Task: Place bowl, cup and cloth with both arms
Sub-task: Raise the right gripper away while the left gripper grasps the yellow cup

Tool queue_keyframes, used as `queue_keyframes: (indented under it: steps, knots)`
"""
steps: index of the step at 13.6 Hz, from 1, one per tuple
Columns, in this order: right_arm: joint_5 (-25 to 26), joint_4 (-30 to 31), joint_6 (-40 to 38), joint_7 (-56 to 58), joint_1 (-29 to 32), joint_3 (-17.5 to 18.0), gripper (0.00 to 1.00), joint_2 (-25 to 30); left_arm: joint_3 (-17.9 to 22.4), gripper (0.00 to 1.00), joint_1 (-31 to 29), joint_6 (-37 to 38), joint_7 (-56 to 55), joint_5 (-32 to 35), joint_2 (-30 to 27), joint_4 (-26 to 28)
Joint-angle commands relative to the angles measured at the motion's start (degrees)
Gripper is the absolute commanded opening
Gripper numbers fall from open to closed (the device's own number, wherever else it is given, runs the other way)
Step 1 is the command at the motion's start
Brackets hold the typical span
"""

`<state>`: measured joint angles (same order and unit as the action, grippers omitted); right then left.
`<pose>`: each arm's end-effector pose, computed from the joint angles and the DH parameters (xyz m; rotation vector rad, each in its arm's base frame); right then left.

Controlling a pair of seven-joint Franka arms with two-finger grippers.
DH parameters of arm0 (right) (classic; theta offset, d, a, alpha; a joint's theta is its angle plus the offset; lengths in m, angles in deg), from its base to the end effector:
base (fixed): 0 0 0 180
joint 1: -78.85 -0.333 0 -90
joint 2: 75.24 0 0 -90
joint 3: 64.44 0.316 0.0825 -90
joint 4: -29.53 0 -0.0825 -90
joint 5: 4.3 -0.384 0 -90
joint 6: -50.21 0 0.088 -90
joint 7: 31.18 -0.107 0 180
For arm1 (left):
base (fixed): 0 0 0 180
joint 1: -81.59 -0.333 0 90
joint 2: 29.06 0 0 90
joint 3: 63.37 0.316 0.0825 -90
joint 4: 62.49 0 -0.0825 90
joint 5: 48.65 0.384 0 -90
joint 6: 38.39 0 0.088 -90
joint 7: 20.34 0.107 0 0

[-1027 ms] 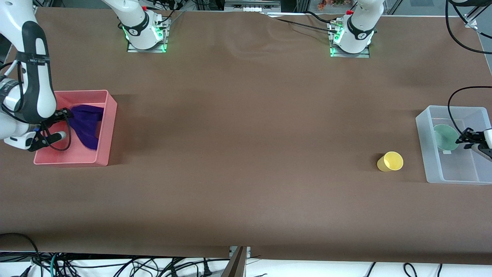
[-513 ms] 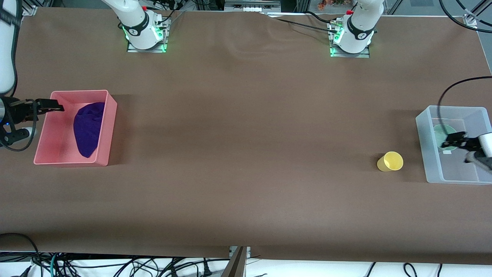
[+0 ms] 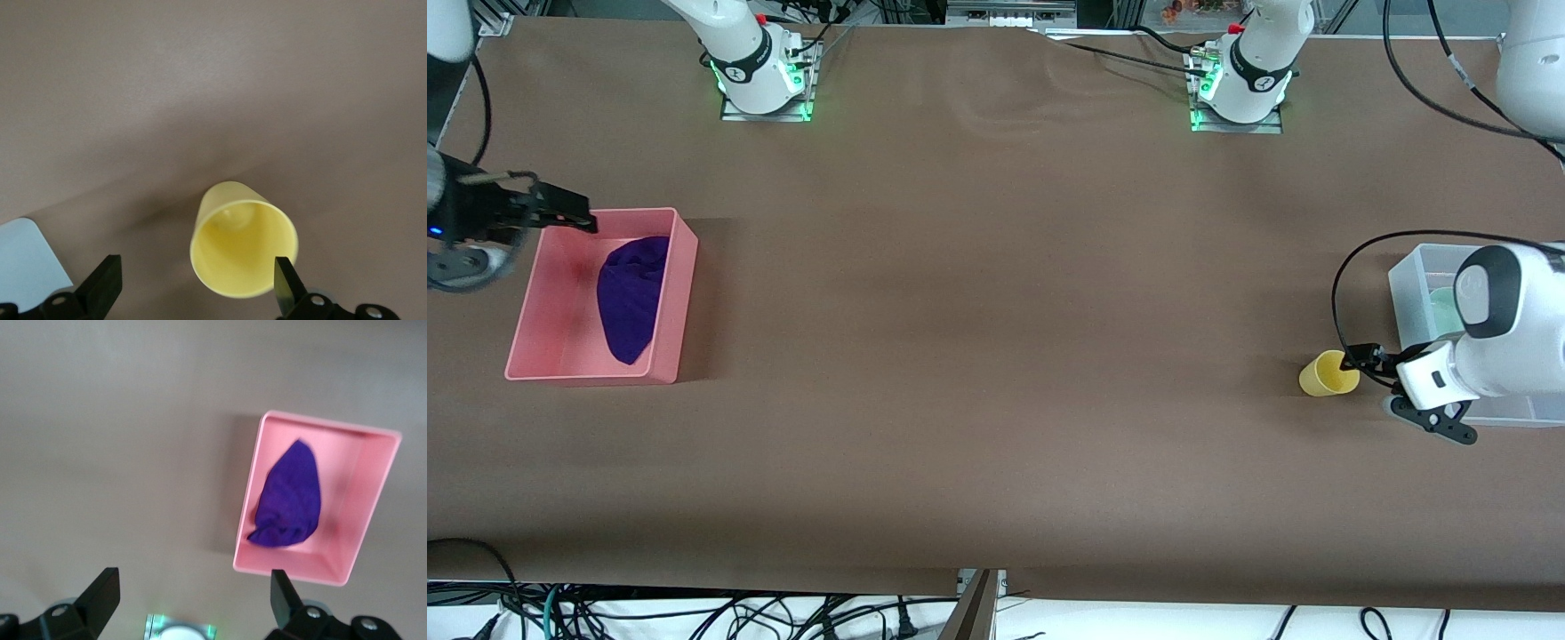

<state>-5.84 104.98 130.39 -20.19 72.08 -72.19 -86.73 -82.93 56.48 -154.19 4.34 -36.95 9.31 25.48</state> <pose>0.5972 0.0022 0.6134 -3.1120 -0.2791 0.1808 0.6797 0.1122 0.2669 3.0068 -0.5826 -0.1949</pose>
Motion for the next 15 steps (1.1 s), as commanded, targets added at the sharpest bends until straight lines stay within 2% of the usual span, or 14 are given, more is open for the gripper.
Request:
queue_keyframes:
  steps: [1,2,3,4,6,10,15]
  knots:
    - [0.66,4.07,3.14,-0.70,0.71,0.80,1.00,5.40,-0.13,0.95,-0.64,-2.32,-0.86,2.46,1.96,0.18]
    - [0.83,5.66,3.05,-0.79,0.79,0.89,1.00,6.82,-0.13,0.78,-0.73,-2.33,-0.51,2.37,2.58,0.53]
    - [0.75,6.81,2.88,-0.70,1.23,0.89,1.00,7.35,-0.13,0.31,-0.73,-2.33,-0.51,2.37,3.28,0.53]
    - [0.83,6.99,1.57,-1.22,1.23,1.15,1.00,7.53,-0.13,0.02,-0.82,-2.41,-0.34,2.37,3.98,0.53]
    - [1.10,7.25,0.33,-6.38,2.02,2.90,1.00,7.97,-0.13,0.00,-1.17,-2.41,-0.33,1.93,4.52,0.53]
    - [3.63,6.56,0.33,-6.77,1.33,4.23,1.00,6.75,-0.48,0.00,-1.08,-0.84,-0.51,1.93,2.77,0.10]
    - [4.08,4.53,0.59,-6.76,0.80,4.67,1.00,5.34,-0.83,0.00,-1.25,10.83,-0.07,1.58,-5.31,-2.54]
